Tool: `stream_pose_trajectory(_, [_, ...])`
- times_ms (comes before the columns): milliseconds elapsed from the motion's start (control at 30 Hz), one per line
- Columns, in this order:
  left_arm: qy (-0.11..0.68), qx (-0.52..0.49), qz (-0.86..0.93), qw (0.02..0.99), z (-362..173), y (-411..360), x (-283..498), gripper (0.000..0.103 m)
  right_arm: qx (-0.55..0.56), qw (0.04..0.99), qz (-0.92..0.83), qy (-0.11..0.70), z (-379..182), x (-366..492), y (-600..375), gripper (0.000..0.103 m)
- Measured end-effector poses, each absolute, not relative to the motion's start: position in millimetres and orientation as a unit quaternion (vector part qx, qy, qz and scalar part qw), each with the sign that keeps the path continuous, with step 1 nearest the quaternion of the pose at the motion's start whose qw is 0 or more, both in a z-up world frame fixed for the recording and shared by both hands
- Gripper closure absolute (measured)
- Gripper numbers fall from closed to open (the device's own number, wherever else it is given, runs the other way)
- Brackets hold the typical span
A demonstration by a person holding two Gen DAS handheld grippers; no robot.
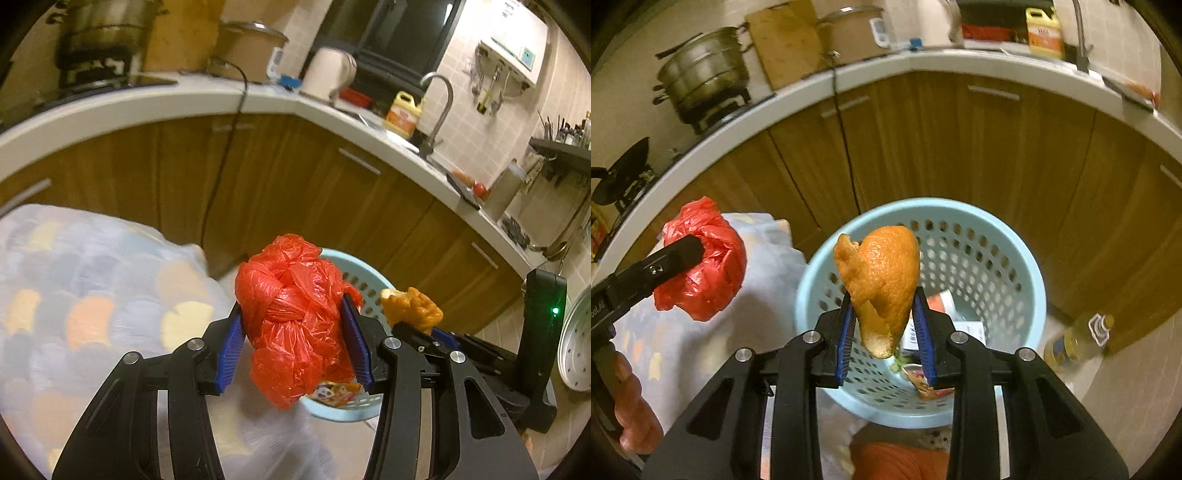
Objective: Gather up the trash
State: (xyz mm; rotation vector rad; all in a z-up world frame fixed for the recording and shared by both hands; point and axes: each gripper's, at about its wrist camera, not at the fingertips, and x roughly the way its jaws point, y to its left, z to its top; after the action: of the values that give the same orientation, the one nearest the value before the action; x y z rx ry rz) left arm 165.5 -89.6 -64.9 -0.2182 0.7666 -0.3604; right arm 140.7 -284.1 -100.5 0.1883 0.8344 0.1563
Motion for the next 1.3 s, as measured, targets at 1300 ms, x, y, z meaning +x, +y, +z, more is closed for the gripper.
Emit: stream_pose_trajectory(1300, [0.295,-0.053,-0.111,0.947,-53,-77,95,0.027,0.069,0.932,0.064,0.351,-54,100,-258,0.041])
